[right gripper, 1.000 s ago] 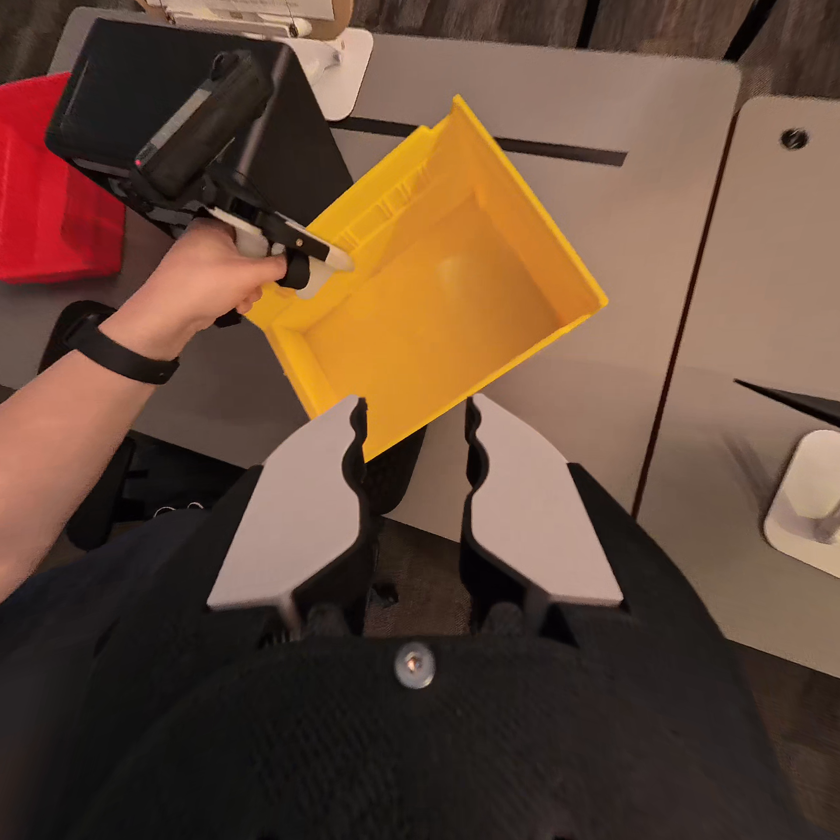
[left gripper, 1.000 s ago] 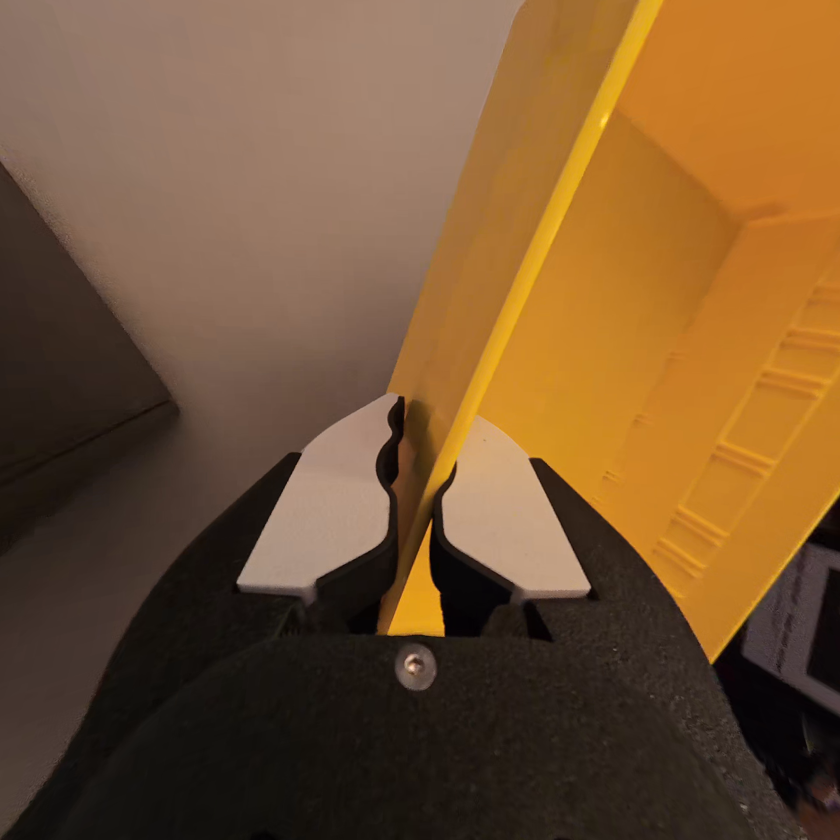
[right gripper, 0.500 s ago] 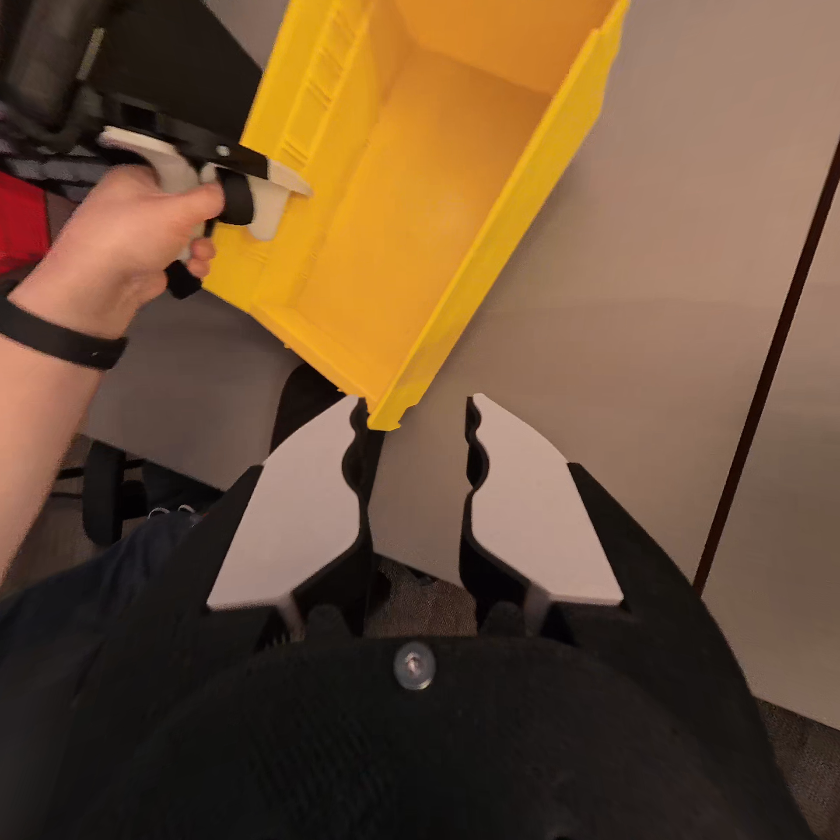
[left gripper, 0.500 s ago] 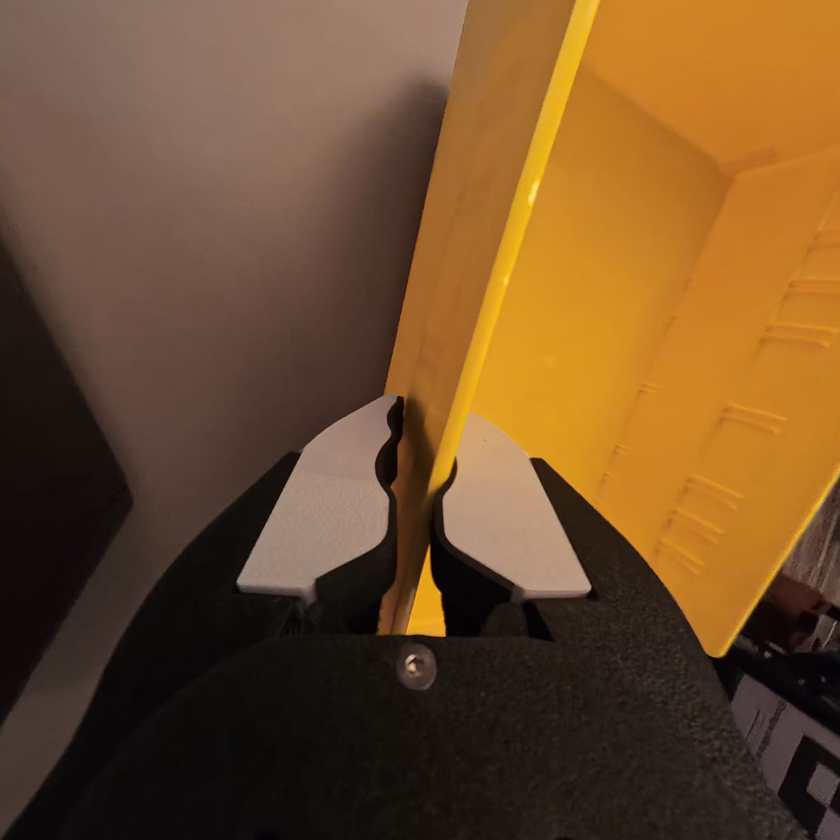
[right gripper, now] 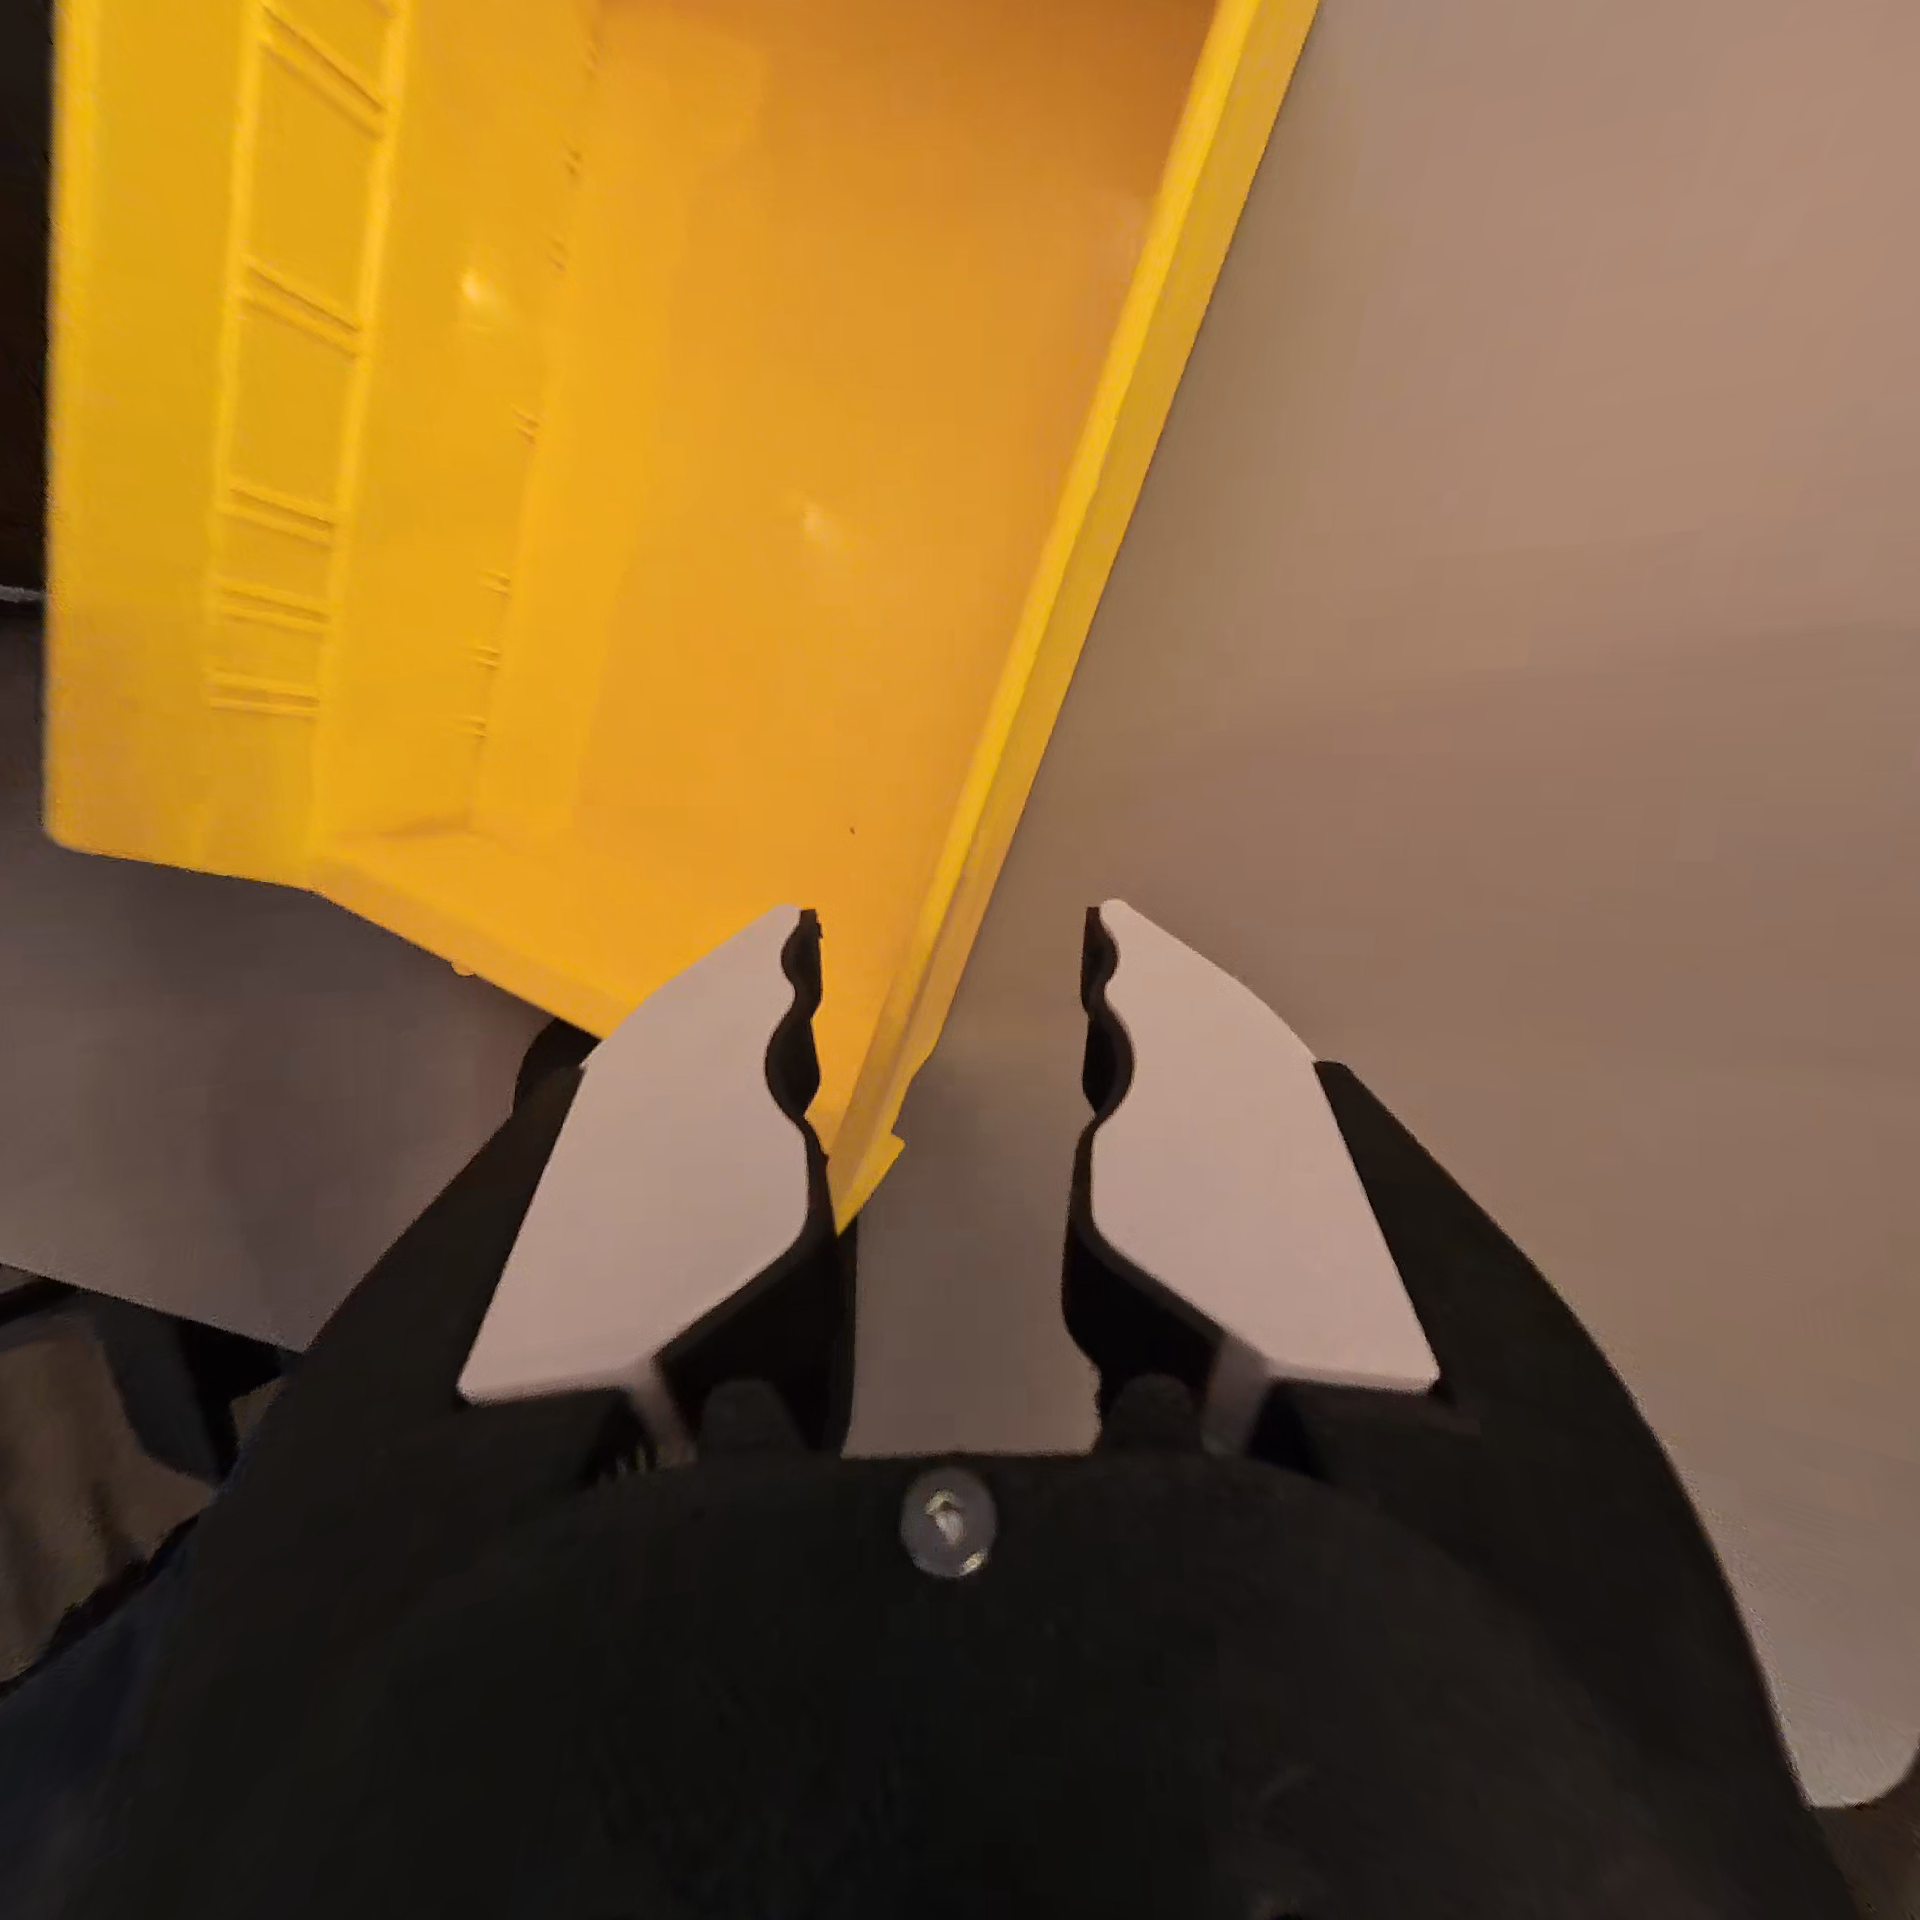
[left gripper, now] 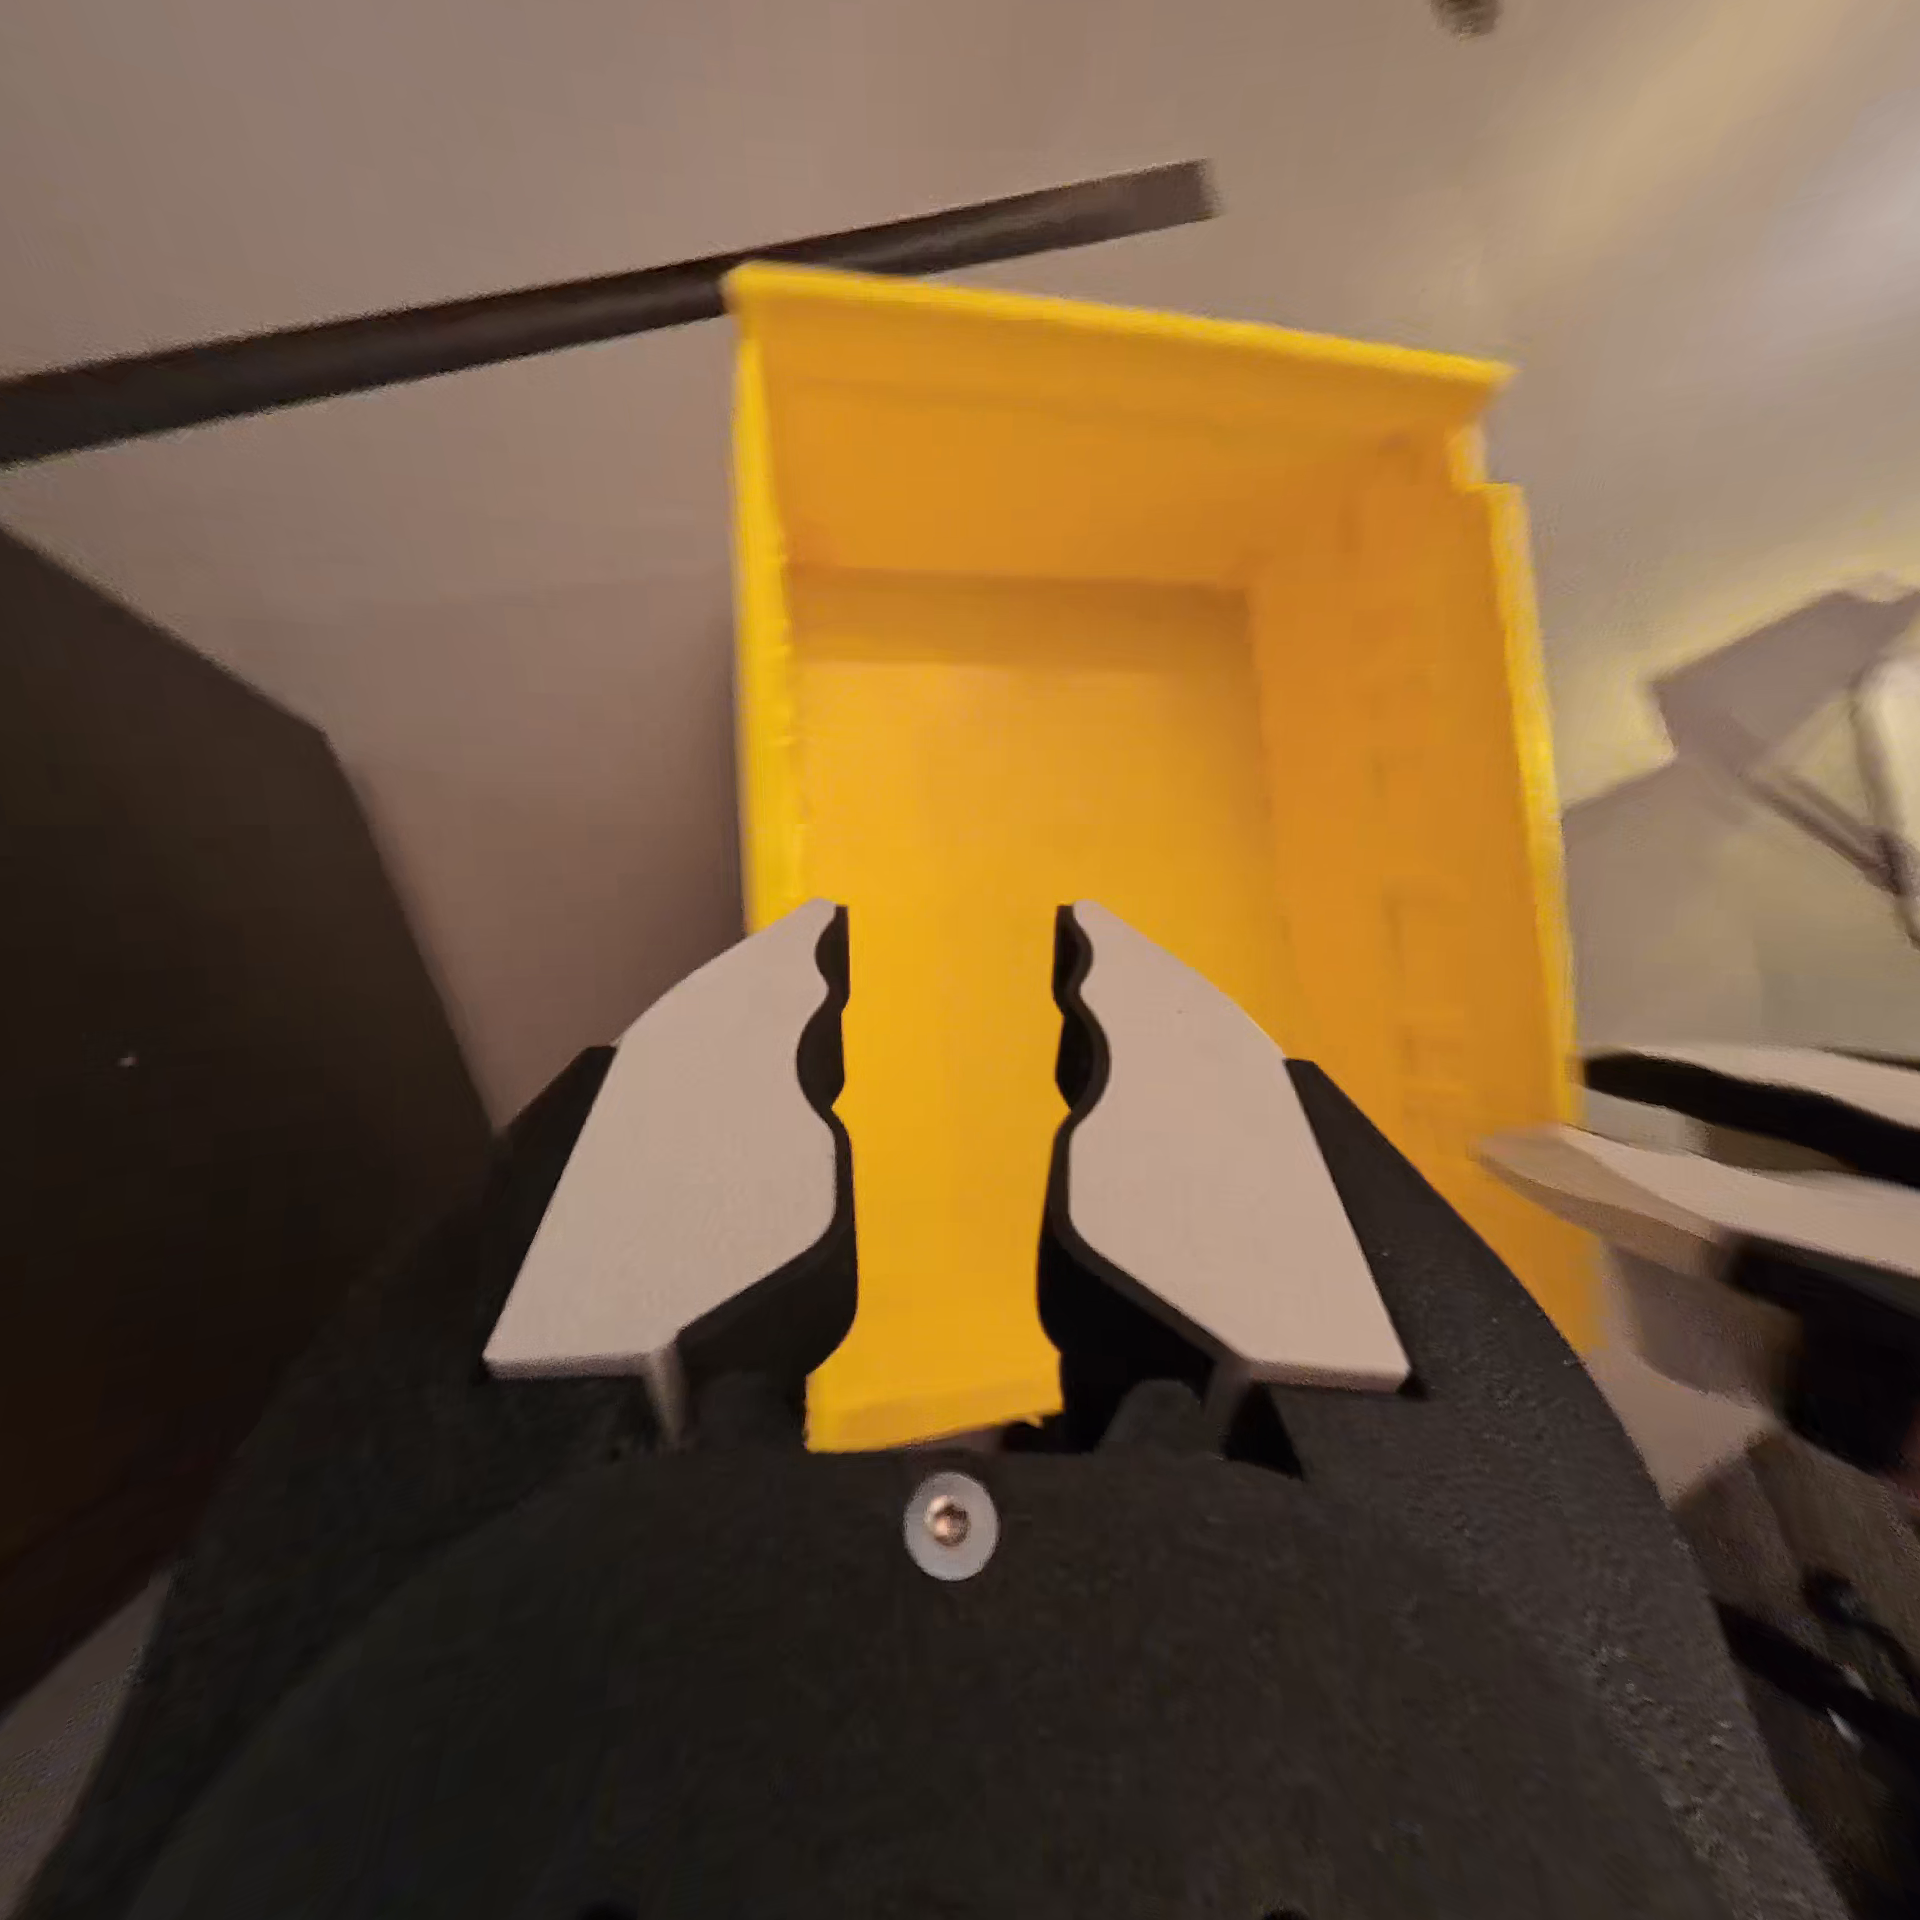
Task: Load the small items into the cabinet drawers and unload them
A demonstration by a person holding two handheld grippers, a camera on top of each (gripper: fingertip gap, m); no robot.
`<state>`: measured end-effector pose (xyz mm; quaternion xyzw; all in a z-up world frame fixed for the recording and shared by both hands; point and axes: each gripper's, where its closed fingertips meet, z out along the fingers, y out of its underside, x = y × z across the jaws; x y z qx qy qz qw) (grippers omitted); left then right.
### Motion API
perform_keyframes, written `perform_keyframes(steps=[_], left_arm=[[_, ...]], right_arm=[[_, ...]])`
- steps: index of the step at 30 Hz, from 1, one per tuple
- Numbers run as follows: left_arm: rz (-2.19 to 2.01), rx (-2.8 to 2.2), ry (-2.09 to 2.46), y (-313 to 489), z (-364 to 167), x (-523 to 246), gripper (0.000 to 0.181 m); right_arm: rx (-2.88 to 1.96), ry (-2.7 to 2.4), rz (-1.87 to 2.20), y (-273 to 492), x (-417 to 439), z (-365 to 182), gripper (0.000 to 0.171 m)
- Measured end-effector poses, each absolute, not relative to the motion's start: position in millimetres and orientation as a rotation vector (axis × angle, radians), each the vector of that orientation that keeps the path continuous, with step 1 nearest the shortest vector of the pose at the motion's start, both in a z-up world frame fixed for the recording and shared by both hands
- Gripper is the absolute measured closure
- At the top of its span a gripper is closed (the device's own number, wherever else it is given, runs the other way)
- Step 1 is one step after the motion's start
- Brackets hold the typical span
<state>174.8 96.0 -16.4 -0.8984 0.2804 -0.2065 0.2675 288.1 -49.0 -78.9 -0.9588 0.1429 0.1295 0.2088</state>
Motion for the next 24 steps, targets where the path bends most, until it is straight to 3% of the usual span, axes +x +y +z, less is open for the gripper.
perform_keyframes(steps=[2,3,4,8,12,16,20,24], left_arm=[[-0.657,-2.336,0.838,80,15,183,0.145],[-0.710,-2.281,0.899,69,31,184,0.147],[-0.763,-2.226,0.970,56,47,181,0.149],[-0.812,-1.991,1.140,21,94,112,0.153],[-0.741,-1.868,1.041,30,118,-21,0.158],[-0.434,-1.973,0.805,87,111,-201,0.158],[-0.226,-2.131,0.487,143,83,-381,0.140],[-0.215,-2.304,0.356,170,25,-483,0.136]], right_arm=[[-2.708,0.390,0.363,-44,282,-89,0.127],[-2.716,0.379,0.362,-40,280,-92,0.147],[-2.733,0.371,0.318,-38,283,-96,0.155],[-2.771,0.322,0.152,-27,296,-99,0.162],[-2.797,0.295,0.160,-14,298,-99,0.163],[-2.814,0.227,0.182,-2,298,-99,0.163],[-2.809,0.164,0.180,3,295,-99,0.163],[-2.779,0.158,0.172,3,295,-99,0.162]])
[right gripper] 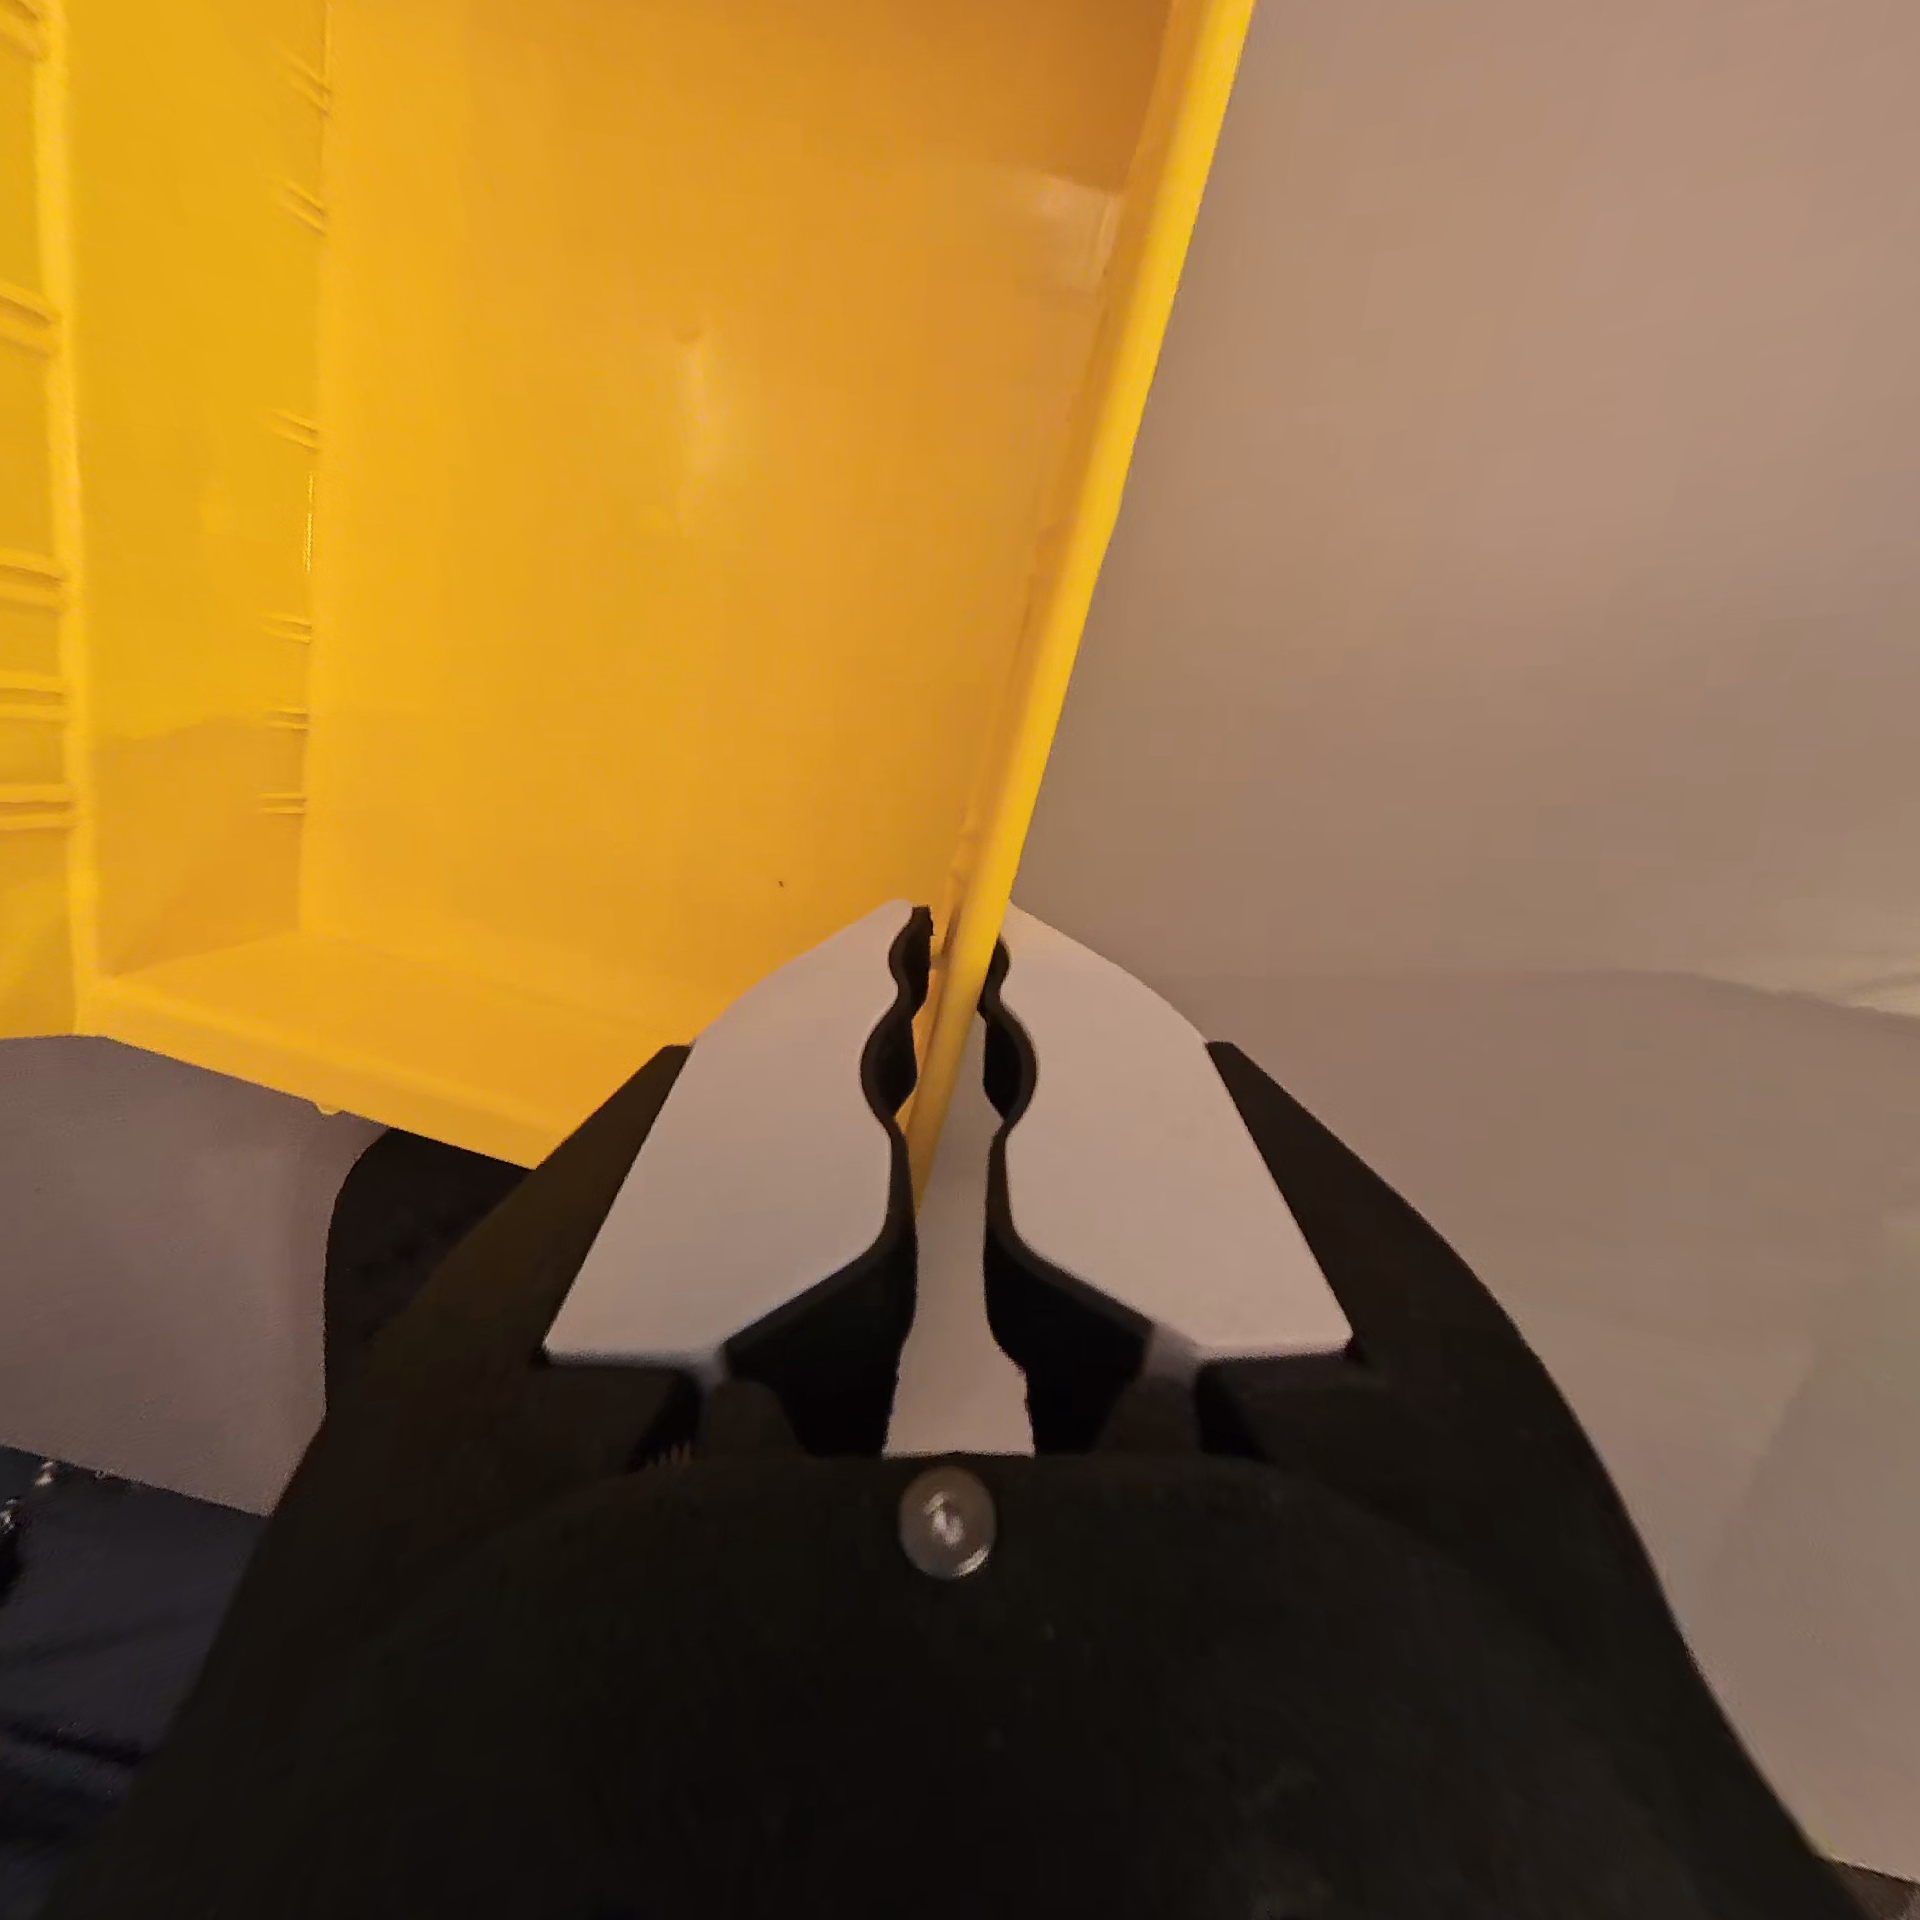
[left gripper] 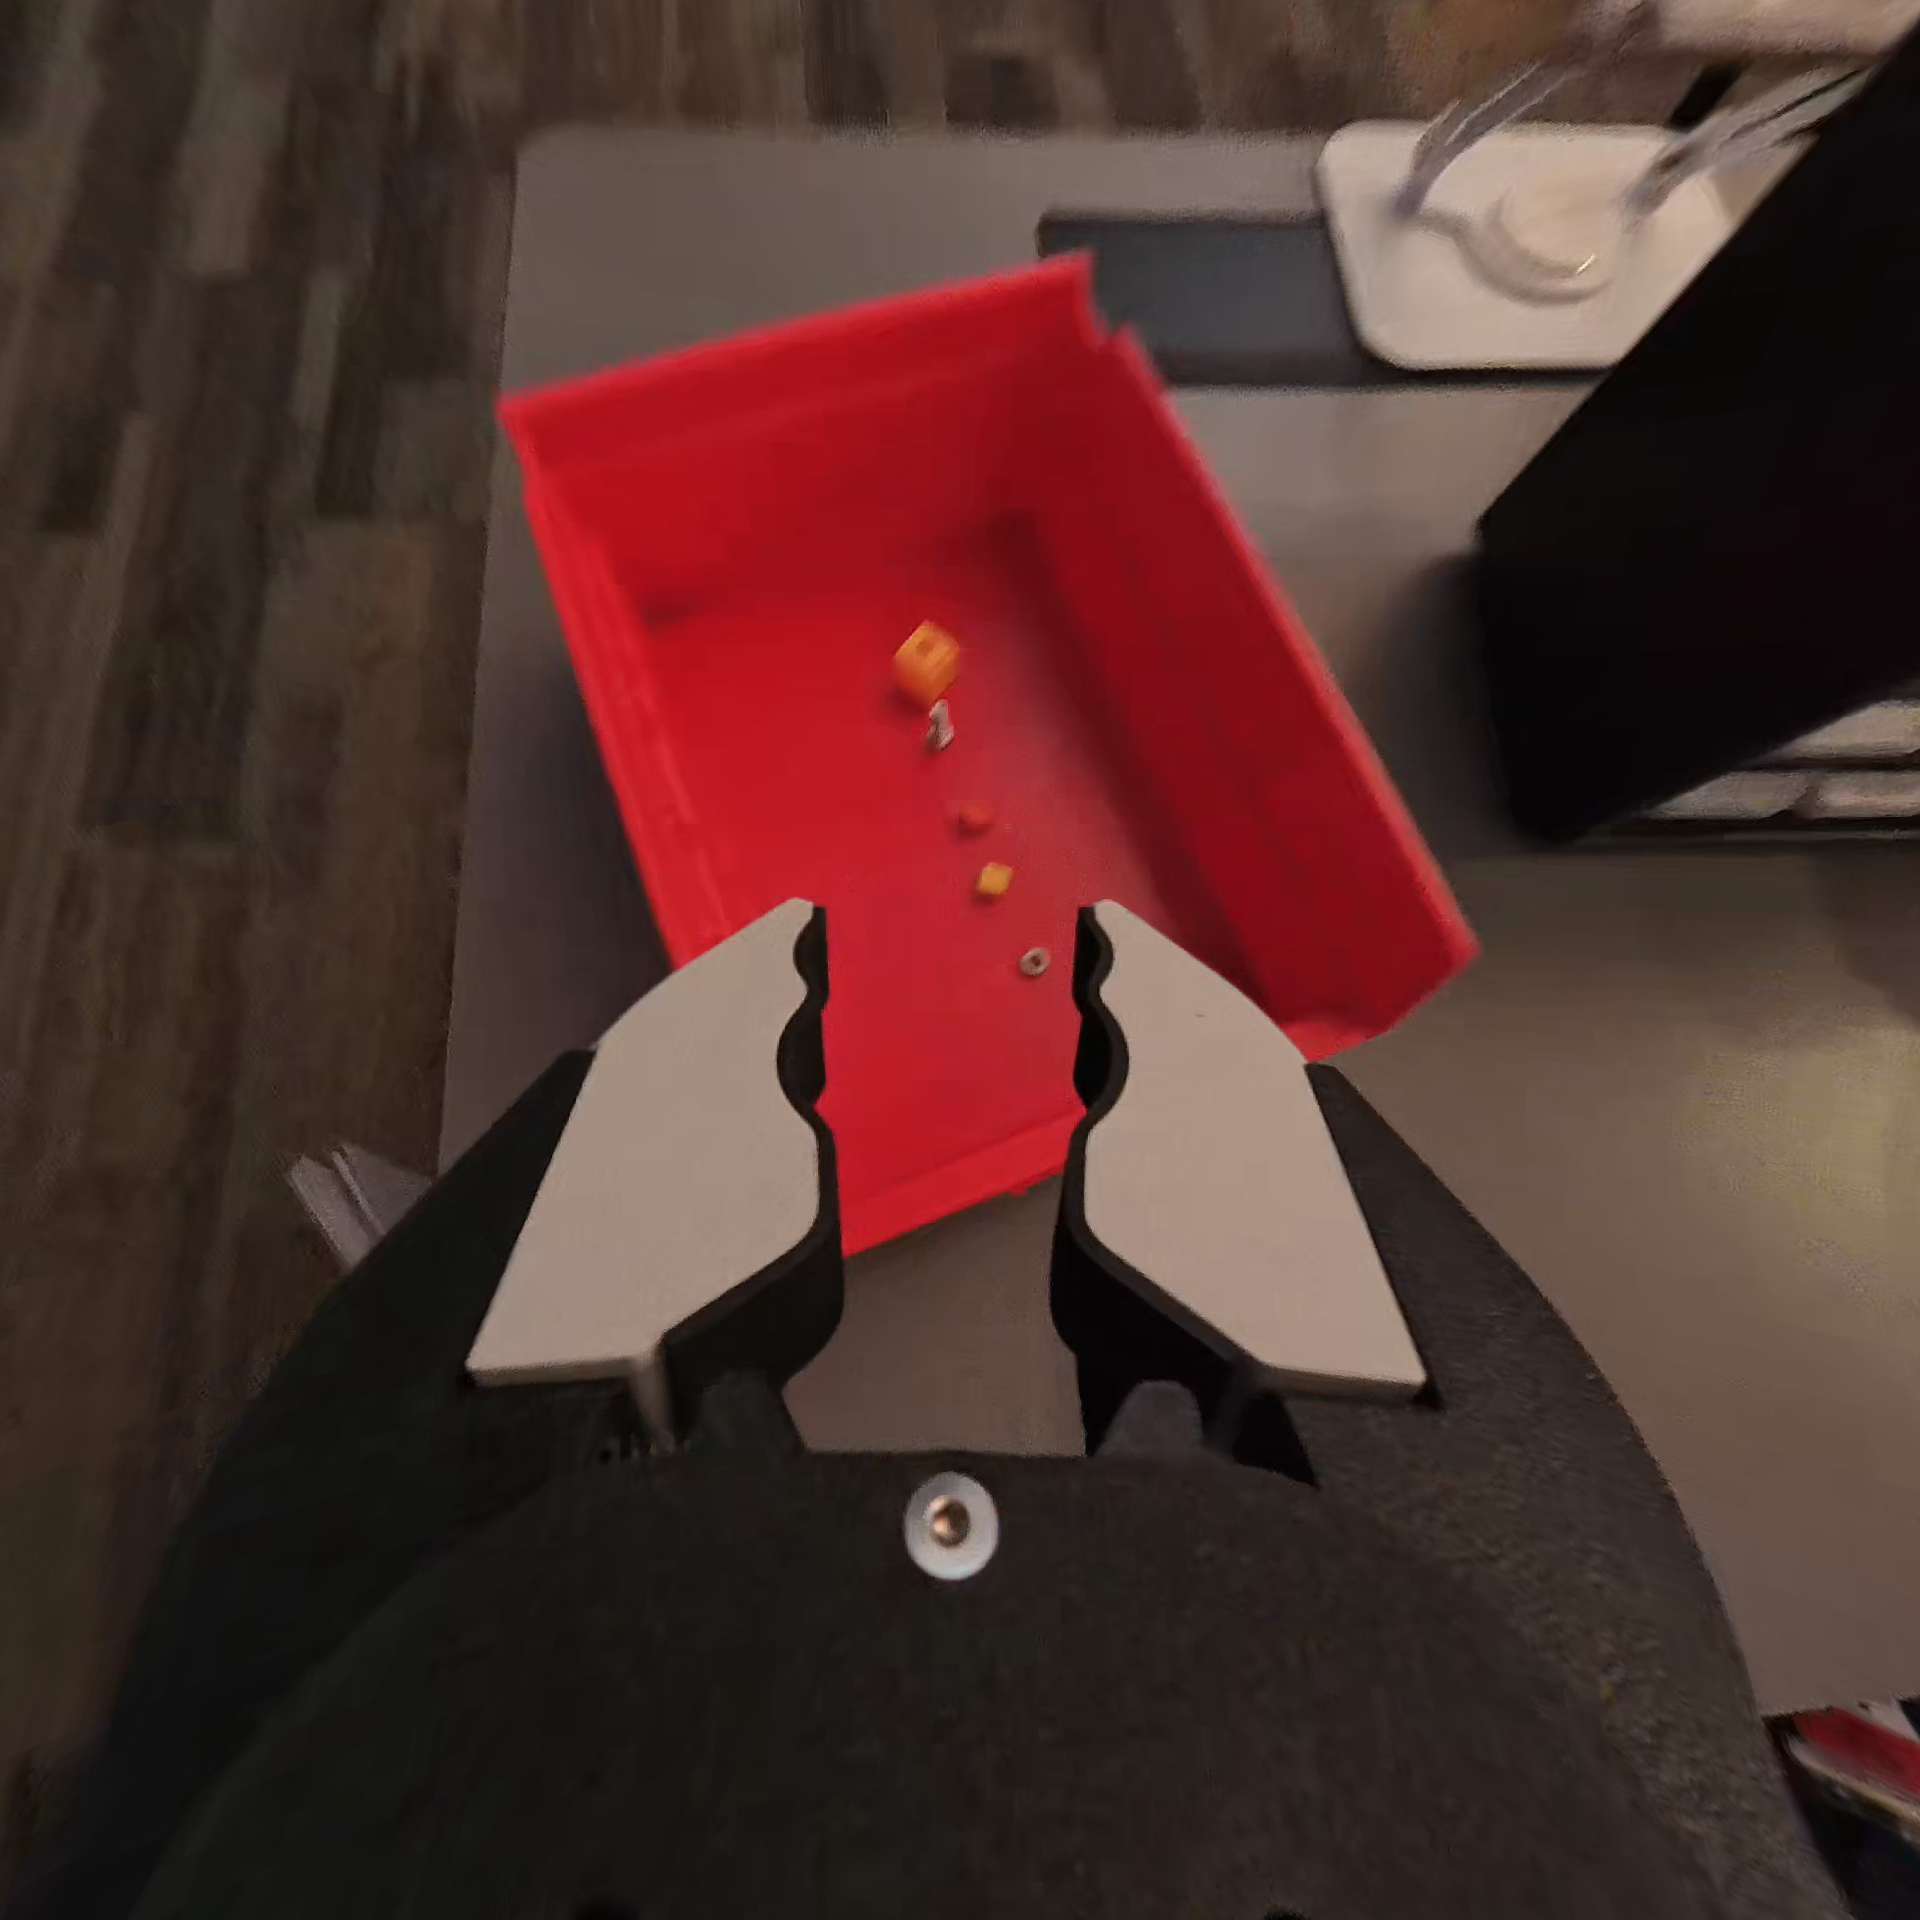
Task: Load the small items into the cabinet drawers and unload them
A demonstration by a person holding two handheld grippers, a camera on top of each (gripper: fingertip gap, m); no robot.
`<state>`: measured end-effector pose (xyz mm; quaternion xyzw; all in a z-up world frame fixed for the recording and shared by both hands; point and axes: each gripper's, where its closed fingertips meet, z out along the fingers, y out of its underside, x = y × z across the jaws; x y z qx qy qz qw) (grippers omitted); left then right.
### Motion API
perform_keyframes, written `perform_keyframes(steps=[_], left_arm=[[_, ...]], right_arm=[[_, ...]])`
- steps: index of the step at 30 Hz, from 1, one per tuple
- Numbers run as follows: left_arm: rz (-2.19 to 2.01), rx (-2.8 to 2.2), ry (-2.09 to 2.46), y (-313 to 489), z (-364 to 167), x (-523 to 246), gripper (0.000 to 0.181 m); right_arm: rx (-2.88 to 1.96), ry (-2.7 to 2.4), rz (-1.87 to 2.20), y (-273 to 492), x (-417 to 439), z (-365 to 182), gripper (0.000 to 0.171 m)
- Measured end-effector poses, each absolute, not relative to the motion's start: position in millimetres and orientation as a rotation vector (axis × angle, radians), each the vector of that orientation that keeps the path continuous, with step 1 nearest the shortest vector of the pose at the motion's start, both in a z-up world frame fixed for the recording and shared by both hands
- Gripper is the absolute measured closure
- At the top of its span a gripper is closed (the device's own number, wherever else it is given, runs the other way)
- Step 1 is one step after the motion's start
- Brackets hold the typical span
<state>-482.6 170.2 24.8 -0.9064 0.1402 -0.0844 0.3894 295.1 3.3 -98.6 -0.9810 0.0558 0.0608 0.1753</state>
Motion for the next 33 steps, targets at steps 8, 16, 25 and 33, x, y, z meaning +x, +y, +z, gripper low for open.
perform_keyframes(steps=[8,16,25,33], left_arm=[[-0.177,-2.581,0.380,201,-67,-532,0.131],[-0.140,-2.664,0.463,215,-95,-535,0.164],[-0.171,-2.636,0.583,232,-96,-513,0.174],[-0.152,-2.601,0.592,226,-97,-504,0.174]], right_arm=[[-2.775,0.214,0.173,0,291,-99,0.162],[-2.841,0.152,0.075,-3,291,-99,0.161],[-2.808,0.361,0.229,8,302,-100,0.166],[-2.783,0.373,0.198,6,315,-100,0.166]])
